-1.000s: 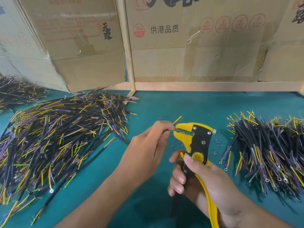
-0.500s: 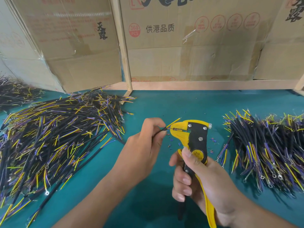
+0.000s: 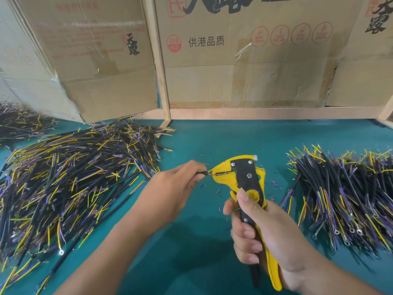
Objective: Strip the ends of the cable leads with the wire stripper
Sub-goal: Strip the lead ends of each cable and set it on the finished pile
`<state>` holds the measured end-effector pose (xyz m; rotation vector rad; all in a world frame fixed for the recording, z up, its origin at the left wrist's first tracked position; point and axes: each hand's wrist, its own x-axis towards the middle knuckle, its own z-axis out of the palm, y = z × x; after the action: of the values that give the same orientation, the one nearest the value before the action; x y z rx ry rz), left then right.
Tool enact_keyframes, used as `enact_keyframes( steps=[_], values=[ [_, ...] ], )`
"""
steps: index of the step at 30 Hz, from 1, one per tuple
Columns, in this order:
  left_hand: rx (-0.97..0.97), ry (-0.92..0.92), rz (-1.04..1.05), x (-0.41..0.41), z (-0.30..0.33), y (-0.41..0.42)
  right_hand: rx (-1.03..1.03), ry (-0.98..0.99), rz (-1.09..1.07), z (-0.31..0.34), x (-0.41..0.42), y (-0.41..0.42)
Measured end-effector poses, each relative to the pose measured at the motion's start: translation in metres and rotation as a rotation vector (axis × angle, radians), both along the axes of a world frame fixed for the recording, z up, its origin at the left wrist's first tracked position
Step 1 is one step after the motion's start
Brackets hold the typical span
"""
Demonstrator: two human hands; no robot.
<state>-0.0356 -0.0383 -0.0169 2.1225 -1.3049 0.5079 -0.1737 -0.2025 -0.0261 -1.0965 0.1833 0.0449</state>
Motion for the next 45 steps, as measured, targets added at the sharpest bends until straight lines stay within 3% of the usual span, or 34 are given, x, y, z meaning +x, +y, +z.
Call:
enact_keyframes(
  steps=[6,10,13,18,25,45],
  values=[
    [0.024,-0.045,0.022,0.016,-0.004,0.009,0.050,-0.004,-0.021,0.001,-0.002,-0.001],
    [-0.260,0.083,0.249,0.049,0.002,0.047,0.155,-0.096,-0.153,0.009,0.001,-0.019],
    [-0.240,0.143,0.133,0.032,-0.001,0.024,0.238,-0.112,-0.125,-0.001,0.008,-0.017],
    [-0.350,0.622,-0.187,0.012,-0.009,-0.001,0.258,-0.055,-0.028,-0.023,0.018,-0.012],
    [-0.599,1.165,-0.349,-0.008,-0.011,-0.019,0.254,-0.044,0.001,-0.032,0.024,-0.013],
    [-0.667,1.172,-0.283,-0.015,-0.010,-0.025,0.266,-0.120,0.061,-0.035,0.021,-0.013]
  ],
)
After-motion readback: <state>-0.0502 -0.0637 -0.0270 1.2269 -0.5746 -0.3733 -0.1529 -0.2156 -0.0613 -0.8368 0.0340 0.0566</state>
